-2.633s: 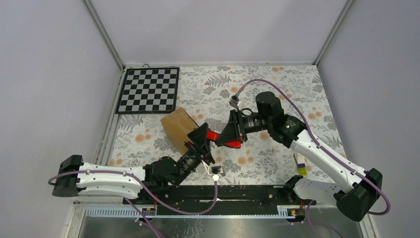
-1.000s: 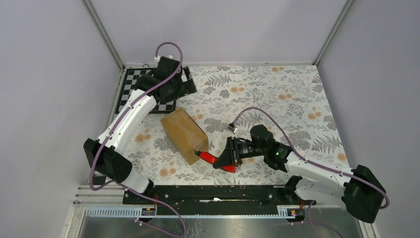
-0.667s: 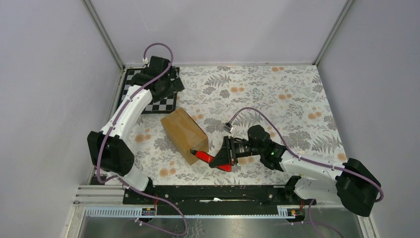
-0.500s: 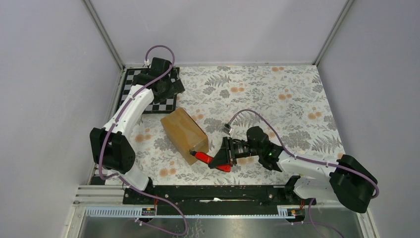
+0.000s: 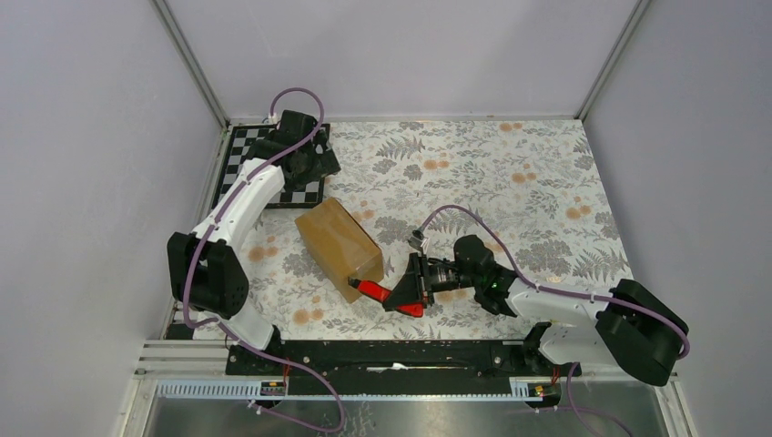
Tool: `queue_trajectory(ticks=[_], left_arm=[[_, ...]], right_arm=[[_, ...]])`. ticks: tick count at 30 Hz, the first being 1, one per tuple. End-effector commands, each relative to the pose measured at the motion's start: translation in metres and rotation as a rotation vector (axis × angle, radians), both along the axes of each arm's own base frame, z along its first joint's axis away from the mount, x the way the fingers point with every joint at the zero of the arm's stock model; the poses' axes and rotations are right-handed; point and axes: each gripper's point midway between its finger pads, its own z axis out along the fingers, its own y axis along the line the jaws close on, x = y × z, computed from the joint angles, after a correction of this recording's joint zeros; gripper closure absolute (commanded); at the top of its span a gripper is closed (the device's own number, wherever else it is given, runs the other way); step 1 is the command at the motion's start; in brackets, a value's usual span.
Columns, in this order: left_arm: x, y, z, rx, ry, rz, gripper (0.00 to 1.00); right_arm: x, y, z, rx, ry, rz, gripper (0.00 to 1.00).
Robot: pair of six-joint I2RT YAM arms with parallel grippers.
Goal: Unpack the express box
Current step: Cut the express box at the center of the board.
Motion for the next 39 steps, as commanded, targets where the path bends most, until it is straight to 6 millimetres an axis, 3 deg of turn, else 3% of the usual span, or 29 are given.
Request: queue_trajectory(ticks=[1,39], left_arm=[[0.009,-0.001,0.007,-0.015,-0.047,-0.013,0.05],[0.007,-0.005,0.003,-0.028,-0.051,-0.036,0.08]], right_arm=[[-0.003,0.004,0.018,0.070,-0.035,0.035,1.00],[-0.002,0.004,0.005,0.033,0.001,0.020,1.00]])
